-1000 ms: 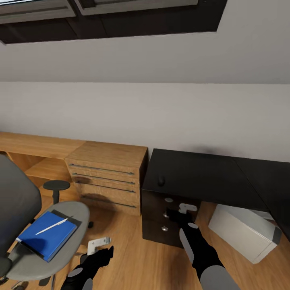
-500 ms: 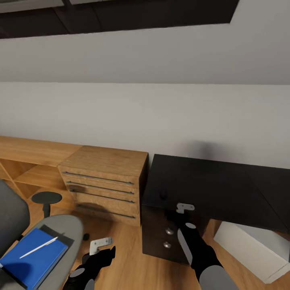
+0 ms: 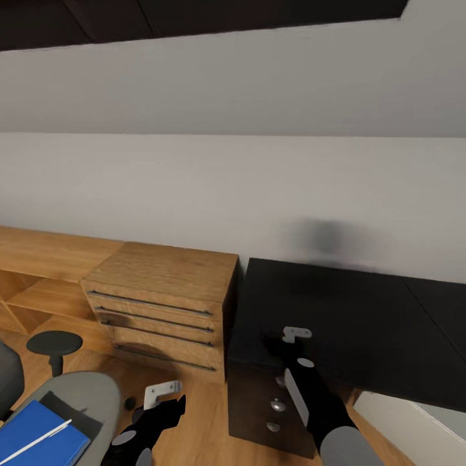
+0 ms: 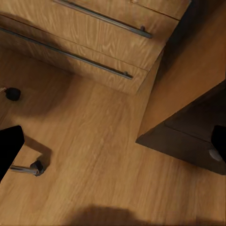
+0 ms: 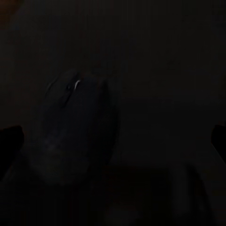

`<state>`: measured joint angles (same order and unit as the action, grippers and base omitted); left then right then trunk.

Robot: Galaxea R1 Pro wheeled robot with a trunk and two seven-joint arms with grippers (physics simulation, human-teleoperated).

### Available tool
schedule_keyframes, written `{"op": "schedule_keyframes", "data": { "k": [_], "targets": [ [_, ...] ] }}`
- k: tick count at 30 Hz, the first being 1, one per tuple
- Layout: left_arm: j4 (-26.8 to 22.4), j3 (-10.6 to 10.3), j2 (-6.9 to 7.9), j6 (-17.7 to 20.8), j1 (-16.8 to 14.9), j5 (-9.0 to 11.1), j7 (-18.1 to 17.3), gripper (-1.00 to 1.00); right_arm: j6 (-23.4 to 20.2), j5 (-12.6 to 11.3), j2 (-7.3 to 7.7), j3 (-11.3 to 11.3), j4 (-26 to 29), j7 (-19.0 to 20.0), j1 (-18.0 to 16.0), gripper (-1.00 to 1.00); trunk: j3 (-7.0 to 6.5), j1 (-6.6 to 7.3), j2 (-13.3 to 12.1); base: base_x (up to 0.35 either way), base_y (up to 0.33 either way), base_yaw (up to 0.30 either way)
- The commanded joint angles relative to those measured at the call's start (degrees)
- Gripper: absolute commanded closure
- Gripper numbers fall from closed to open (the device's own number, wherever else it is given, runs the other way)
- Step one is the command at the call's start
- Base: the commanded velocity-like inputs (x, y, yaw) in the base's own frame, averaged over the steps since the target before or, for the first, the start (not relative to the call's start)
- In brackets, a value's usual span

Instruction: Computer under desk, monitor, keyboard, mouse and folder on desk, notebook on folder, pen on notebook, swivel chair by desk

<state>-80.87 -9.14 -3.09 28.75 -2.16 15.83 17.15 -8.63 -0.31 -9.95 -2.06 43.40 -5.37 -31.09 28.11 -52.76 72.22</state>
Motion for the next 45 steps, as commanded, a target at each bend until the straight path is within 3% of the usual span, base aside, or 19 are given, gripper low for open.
{"op": "schedule_keyframes", "data": {
  "k": [1, 10, 39, 45],
  "targets": [
    [-0.08, -0.09, 0.02, 0.17, -0.04, 0.6, 0.53, -1.0, -0.31, -0.03, -0.05, 0.21, 0.1, -0.12, -0.02, -1.0, 0.06, -0.03, 0.03, 0.283, -0.013, 0.006],
    [-0.16, -0.04, 0.02, 0.17, -0.04, 0.6, 0.43, -1.0, -0.33, -0.12, -0.05, 4.82, -0.24, -0.34, -0.02, -1.0, 0.06, -0.03, 0.03, 0.101, -0.012, 0.165],
    [-0.25, -0.03, 0.02, 0.19, -0.04, 0.6, 0.36, -1.0, -0.26, 0.18, -0.05, 4.91, -0.33, -0.43, -0.02, -1.0, 0.06, -0.03, 0.03, 0.012, 0.0, 0.033],
    [-0.25, -0.01, 0.02, 0.19, -0.04, 0.6, 0.36, -1.0, -0.25, 0.17, -0.05, 4.88, -0.33, -3.31, -0.02, -1.0, 0.06, -0.03, 0.03, 0.0, 0.0, 0.0]
  ]
}}
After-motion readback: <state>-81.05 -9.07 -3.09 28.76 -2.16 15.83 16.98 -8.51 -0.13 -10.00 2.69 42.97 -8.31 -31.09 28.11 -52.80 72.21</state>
